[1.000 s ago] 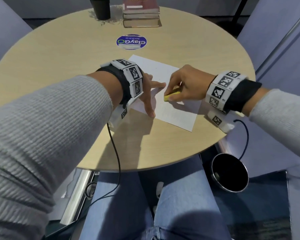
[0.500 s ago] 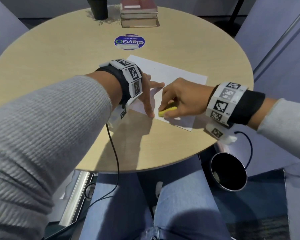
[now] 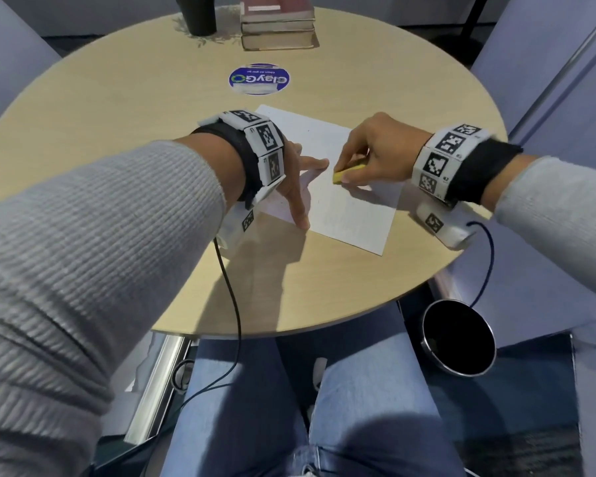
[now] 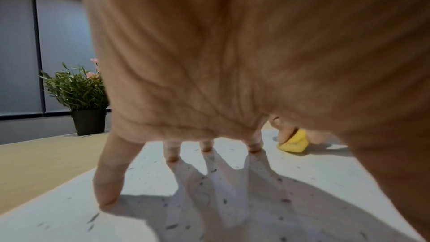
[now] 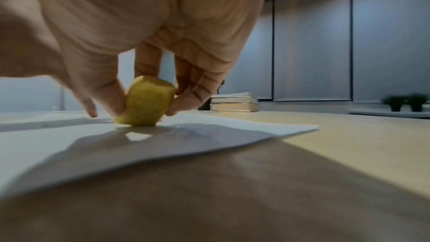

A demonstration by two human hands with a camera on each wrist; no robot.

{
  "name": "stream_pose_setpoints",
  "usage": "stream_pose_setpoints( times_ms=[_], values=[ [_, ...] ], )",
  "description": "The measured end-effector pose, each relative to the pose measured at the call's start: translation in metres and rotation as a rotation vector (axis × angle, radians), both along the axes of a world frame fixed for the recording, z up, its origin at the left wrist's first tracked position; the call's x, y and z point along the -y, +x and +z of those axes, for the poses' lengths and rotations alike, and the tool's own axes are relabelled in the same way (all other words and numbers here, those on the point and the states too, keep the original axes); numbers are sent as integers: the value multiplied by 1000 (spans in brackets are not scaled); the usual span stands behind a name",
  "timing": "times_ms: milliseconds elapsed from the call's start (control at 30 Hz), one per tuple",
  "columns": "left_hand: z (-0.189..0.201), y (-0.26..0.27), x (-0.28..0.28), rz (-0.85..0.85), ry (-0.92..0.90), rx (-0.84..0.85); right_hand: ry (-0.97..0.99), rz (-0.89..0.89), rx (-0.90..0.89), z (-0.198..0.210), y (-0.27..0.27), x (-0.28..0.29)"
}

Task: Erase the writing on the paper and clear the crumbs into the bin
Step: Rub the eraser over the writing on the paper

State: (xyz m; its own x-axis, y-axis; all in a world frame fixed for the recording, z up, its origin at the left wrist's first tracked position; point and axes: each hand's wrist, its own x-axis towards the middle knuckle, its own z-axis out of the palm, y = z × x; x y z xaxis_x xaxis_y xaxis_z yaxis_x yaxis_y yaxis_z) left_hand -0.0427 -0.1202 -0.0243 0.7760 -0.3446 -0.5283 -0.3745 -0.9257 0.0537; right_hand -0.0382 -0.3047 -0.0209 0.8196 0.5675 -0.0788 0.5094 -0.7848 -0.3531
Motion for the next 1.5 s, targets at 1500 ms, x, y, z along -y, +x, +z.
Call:
stream_pose_setpoints(
  times_ms=[1500],
  values=[
    [5, -6, 11, 22, 178, 48, 21, -36, 26, -7, 1, 7]
  ],
)
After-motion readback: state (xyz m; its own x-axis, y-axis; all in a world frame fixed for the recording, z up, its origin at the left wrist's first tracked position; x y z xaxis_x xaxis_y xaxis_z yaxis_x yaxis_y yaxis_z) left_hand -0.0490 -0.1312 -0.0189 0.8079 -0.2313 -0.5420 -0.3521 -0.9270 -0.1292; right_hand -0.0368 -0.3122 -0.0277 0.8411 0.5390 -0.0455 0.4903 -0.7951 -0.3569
